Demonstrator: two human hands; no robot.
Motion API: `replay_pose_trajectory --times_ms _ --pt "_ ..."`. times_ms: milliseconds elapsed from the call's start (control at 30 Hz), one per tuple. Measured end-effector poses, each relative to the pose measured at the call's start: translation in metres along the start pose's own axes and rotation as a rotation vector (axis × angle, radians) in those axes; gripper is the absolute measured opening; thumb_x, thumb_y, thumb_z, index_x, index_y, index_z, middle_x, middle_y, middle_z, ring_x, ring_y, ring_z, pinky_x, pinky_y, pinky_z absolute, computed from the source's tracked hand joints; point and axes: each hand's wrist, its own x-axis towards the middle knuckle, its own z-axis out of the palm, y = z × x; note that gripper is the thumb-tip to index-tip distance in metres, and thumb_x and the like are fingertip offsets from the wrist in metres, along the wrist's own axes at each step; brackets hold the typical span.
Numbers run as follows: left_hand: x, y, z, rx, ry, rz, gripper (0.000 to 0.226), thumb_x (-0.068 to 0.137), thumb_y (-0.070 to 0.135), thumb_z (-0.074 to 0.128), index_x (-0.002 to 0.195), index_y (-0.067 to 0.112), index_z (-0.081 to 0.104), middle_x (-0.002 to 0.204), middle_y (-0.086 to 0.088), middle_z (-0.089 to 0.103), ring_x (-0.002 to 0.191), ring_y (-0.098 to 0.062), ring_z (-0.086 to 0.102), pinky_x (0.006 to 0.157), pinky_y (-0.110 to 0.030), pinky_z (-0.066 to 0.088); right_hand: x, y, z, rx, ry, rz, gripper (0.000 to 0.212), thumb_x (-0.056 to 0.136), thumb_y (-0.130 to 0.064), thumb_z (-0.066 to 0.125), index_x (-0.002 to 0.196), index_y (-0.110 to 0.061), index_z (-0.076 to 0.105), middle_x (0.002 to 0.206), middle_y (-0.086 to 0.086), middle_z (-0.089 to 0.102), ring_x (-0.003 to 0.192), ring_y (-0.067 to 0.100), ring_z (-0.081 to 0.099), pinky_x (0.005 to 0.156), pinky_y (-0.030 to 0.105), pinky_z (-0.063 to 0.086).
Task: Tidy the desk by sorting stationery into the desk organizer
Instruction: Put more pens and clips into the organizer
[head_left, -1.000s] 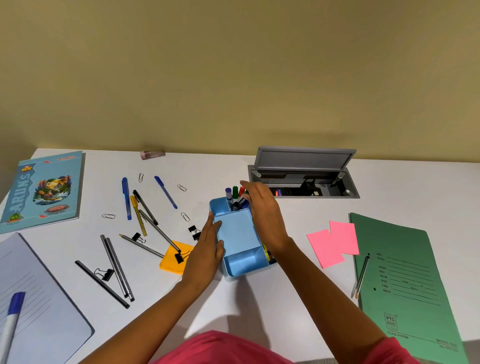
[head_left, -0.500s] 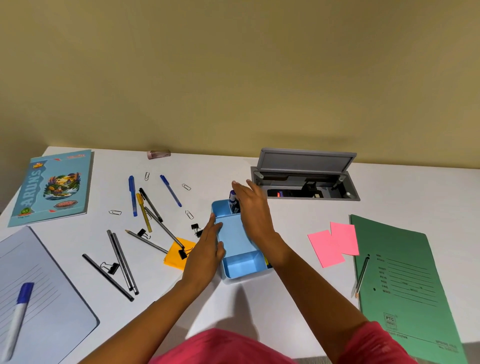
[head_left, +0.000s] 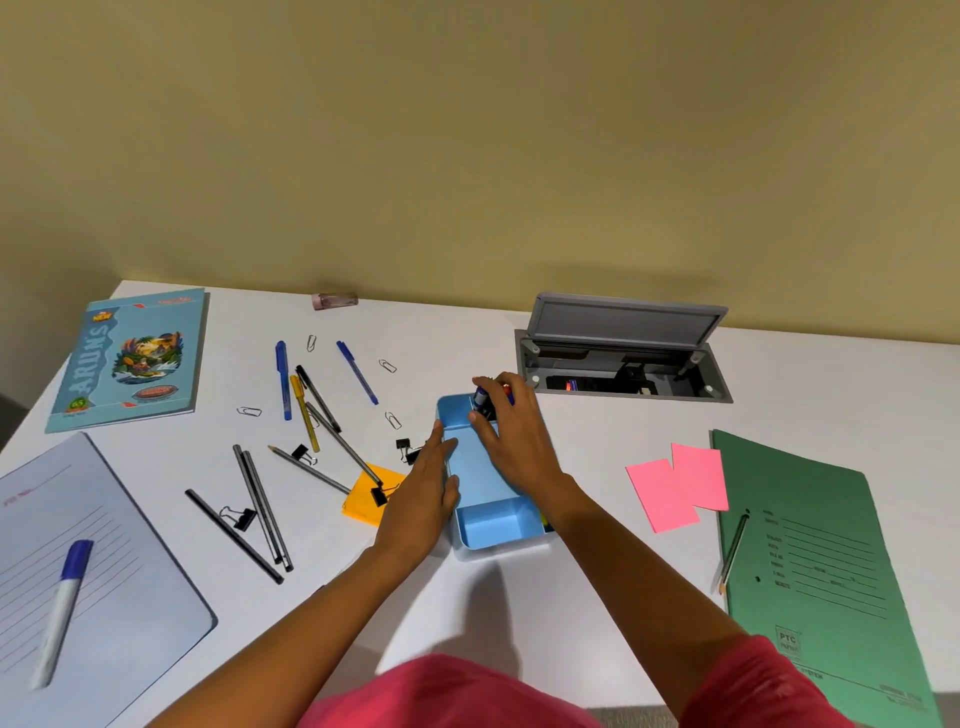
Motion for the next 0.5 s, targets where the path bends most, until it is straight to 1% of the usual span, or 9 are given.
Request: replay_pose_trajectory --times_ms 33,100,200,267,333,400,500 --pt "0.0 0.0 -0.001 -0.002 -0.004 -0.001 0.057 0.099 0.023 0.043 0.148 0.03 0.015 0.156 0.013 0.019 0.118 -0.011 0.053 0.084 -0.02 0.044 0.004 0.001 0.001 -0.031 0.003 0.001 0.032 0.094 -0.025 0.055 0.124 -0.015 0.052 0.124 0.007 0.045 0.113 0.022 0.044 0.089 0.031 0.047" --pt "0.0 0.001 -0.003 0.014 -0.005 -0.007 0.058 0.099 0.024 0.043 0.148 0.029 0.014 0.156 0.013 0.02 0.118 -0.012 0.053 0.086 -0.022 0.045 0.01 -0.001 0.003 -0.096 0.0 -0.001 0.022 0.093 -0.02 0.056 0.113 -0.011 0.055 0.118 0.01 0.05 0.106 0.025 0.048 0.085 0.033 0.047" --pt "0.0 0.001 -0.004 0.026 -0.006 -0.015 0.057 0.098 0.024 0.043 0.148 0.029 0.015 0.155 0.013 0.022 0.119 -0.011 0.053 0.088 -0.023 0.046 0.015 -0.003 0.007 -0.164 0.007 -0.021 0.017 0.091 -0.014 0.057 0.107 -0.008 0.057 0.11 0.011 0.056 0.095 0.025 0.052 0.079 0.034 0.046" --pt "0.0 0.002 -0.005 0.032 -0.011 -0.018 0.057 0.098 0.025 0.043 0.148 0.029 0.015 0.155 0.013 0.022 0.119 -0.012 0.053 0.091 -0.026 0.047 0.016 -0.003 0.01 -0.21 0.006 -0.043 0.017 0.088 -0.009 0.06 0.105 -0.008 0.059 0.107 0.01 0.058 0.091 0.026 0.055 0.075 0.034 0.045" --pt "0.0 0.002 -0.005 0.06 -0.016 -0.017 0.057 0.098 0.025 0.043 0.148 0.027 0.016 0.155 0.012 0.022 0.116 -0.015 0.055 0.091 -0.031 0.05 0.017 -0.003 0.012 -0.24 -0.007 -0.044 0.023 0.087 -0.01 0.061 0.11 -0.01 0.059 0.112 0.009 0.059 0.095 0.026 0.055 0.077 0.035 0.045" --pt "0.003 0.002 -0.007 0.101 -0.025 -0.02 0.056 0.098 0.027 0.044 0.148 0.026 0.018 0.156 0.012 0.02 0.112 -0.016 0.058 0.089 -0.034 0.052 0.018 -0.006 0.012 -0.25 -0.016 -0.013 0.03 0.088 -0.016 0.062 0.117 -0.012 0.058 0.119 0.008 0.057 0.106 0.028 0.051 0.086 0.039 0.046" --pt "0.005 -0.001 -0.012 0.208 -0.045 0.003 0.049 0.099 0.032 0.042 0.145 0.029 0.028 0.158 0.014 0.008 0.115 -0.014 0.056 0.086 -0.032 0.053 0.015 -0.015 0.012 -0.271 0.028 0.023 0.037 0.088 -0.025 0.062 0.123 -0.014 0.055 0.13 0.007 0.052 0.122 0.029 0.042 0.1 0.043 0.038"
